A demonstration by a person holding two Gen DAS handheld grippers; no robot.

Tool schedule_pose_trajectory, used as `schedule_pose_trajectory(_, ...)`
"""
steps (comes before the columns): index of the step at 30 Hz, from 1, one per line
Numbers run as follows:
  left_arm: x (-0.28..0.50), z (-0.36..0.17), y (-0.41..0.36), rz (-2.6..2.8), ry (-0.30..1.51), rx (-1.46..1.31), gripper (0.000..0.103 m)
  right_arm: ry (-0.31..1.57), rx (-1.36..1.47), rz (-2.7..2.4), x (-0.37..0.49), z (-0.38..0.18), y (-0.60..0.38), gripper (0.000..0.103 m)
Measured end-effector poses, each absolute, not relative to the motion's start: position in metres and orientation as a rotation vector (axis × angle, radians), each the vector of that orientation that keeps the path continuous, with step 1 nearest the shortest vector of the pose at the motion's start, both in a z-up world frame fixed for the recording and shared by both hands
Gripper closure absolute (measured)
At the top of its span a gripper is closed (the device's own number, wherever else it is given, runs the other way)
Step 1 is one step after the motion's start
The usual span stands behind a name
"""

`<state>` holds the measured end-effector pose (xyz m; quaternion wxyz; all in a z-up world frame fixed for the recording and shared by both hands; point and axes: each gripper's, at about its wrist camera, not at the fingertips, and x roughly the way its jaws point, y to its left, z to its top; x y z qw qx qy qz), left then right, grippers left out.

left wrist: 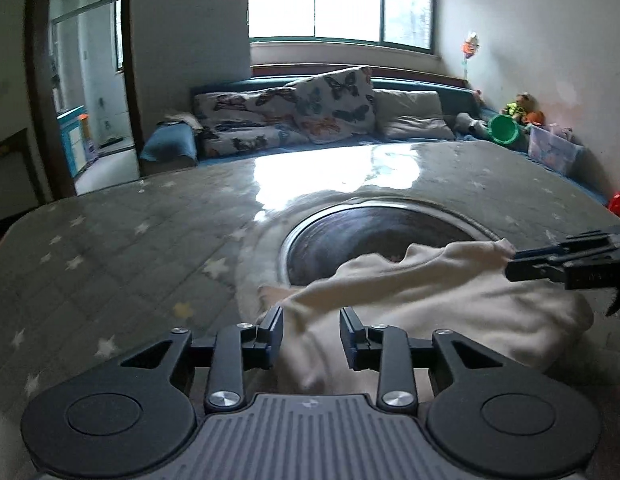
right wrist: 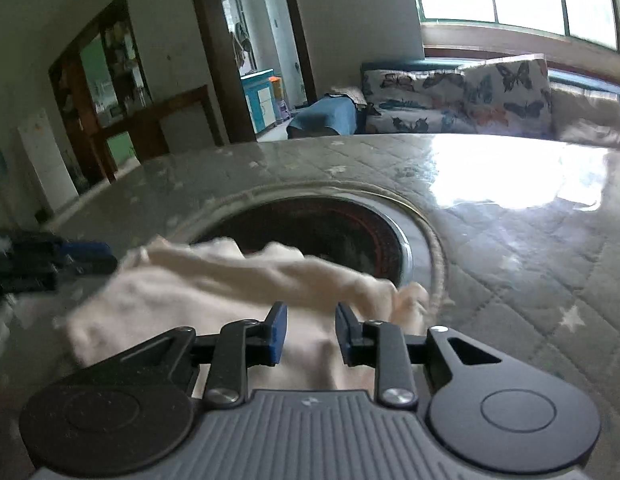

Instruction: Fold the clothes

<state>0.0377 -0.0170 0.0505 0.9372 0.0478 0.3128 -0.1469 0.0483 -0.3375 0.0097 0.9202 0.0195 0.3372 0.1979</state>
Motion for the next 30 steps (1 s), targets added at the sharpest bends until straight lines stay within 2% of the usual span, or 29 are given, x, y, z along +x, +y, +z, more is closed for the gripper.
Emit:
schedule_pose_trajectory(5, 0.033, 0.040, -0.010, -0.247, 0.675, 0.069, 0.068, 0.692, 0.057, 0.381, 0.046, 0.005, -0.346, 0.072)
schedule_pose_trajectory(7, 0.031, 0.038, -0.006, -0.229, 0.689, 0.039, 0.060, 0.667, 0.055, 0.357, 0.042, 0.010, -0.349, 0.057)
schedule_pose_trajectory(8, 0.030, 0.037, -0.005, -0.221, 0.692, 0.031, 0.057, 0.664, 0.058, 0.346, 0.041, 0.011, -0.351, 0.054)
schedule_pose_trajectory(16, 0.034, 0.031, -0.003, -0.197, 0.721, -0.026, 0.055, 0.698, 0.141, 0.284, 0.051, -0.004, -0.367, 0.054)
schedule_pose_trajectory(19, 0.037, 0.031, 0.001, -0.195, 0.737, -0.068, 0.052, 0.697, 0.142, 0.286, 0.052, -0.005, -0.364, 0.057)
schedule_pose_trajectory(20, 0.038, 0.031, 0.002, -0.199, 0.744, -0.084, 0.052, 0.700, 0.146, 0.295, 0.052, -0.005, -0.363, 0.061)
schedule_pose_trajectory(21, 0.040, 0.031, 0.004, -0.204, 0.751, -0.099, 0.052, 0.705, 0.149, 0.303, 0.052, -0.005, -0.362, 0.072)
schedule_pose_trajectory(22, 0.041, 0.031, 0.005, -0.209, 0.757, -0.113, 0.052, 0.711, 0.151, 0.306, 0.052, -0.006, -0.361, 0.077)
schedule_pose_trajectory(28, 0.049, 0.031, 0.003, -0.236, 0.793, -0.143, 0.052, 0.706, 0.186, 0.275, 0.053, -0.007, -0.365, 0.079)
schedule_pose_trajectory(29, 0.050, 0.031, 0.002, -0.242, 0.794, -0.140, 0.053, 0.706, 0.187, 0.274, 0.054, -0.008, -0.365, 0.078)
schedule_pose_trajectory(30, 0.051, 0.031, 0.001, -0.248, 0.796, -0.138, 0.059, 0.708, 0.185, 0.278, 0.054, -0.008, -0.364, 0.082)
